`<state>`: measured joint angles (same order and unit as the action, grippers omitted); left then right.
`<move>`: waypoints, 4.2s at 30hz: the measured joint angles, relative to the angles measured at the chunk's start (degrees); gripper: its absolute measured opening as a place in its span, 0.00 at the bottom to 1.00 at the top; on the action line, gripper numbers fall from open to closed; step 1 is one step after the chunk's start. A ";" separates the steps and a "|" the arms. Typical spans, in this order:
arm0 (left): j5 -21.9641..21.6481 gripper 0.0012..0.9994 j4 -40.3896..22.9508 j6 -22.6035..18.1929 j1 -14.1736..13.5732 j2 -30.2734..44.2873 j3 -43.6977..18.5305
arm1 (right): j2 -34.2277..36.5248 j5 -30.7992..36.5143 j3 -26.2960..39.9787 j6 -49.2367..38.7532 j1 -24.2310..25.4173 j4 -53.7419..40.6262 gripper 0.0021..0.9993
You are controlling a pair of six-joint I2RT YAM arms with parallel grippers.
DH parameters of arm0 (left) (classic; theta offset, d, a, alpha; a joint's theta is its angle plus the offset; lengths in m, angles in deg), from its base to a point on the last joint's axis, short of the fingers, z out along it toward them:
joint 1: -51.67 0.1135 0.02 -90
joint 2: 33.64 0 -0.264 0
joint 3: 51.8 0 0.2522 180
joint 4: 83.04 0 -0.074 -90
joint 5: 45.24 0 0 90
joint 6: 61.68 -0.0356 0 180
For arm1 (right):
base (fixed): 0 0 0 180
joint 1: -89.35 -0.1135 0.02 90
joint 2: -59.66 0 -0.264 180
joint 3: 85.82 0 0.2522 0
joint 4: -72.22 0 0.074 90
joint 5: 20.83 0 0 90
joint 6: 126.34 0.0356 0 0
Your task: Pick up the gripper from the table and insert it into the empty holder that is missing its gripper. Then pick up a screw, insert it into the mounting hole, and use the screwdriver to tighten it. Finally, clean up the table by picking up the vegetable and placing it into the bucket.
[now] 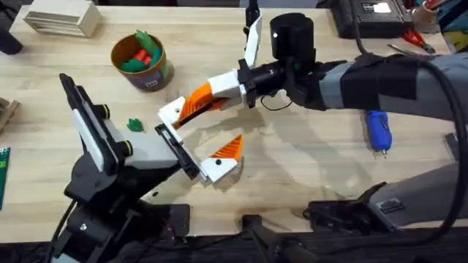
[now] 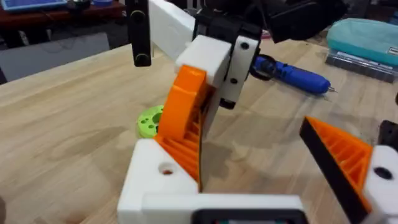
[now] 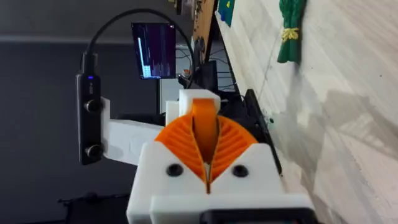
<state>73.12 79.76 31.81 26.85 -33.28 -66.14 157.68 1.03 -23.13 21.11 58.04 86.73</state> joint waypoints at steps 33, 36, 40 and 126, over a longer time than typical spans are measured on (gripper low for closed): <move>5.06 0.99 0.09 -1.52 -0.87 -0.04 0.00 | 0.52 17.27 10.23 -14.71 3.66 -14.26 0.88; 5.07 0.99 0.09 -1.51 -0.87 -0.06 0.00 | 0.52 26.35 21.44 -28.93 4.32 -39.59 0.88; 5.07 0.99 0.09 -1.51 -0.87 -0.04 0.00 | 0.50 46.12 28.69 -44.89 3.22 -58.22 0.89; 5.09 0.99 0.09 -1.51 -0.87 -0.04 0.00 | 0.31 50.66 53.35 -57.94 -19.63 -91.49 0.01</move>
<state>78.22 79.85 30.30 25.97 -33.32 -66.14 157.98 51.70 30.23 -36.83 38.42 -4.76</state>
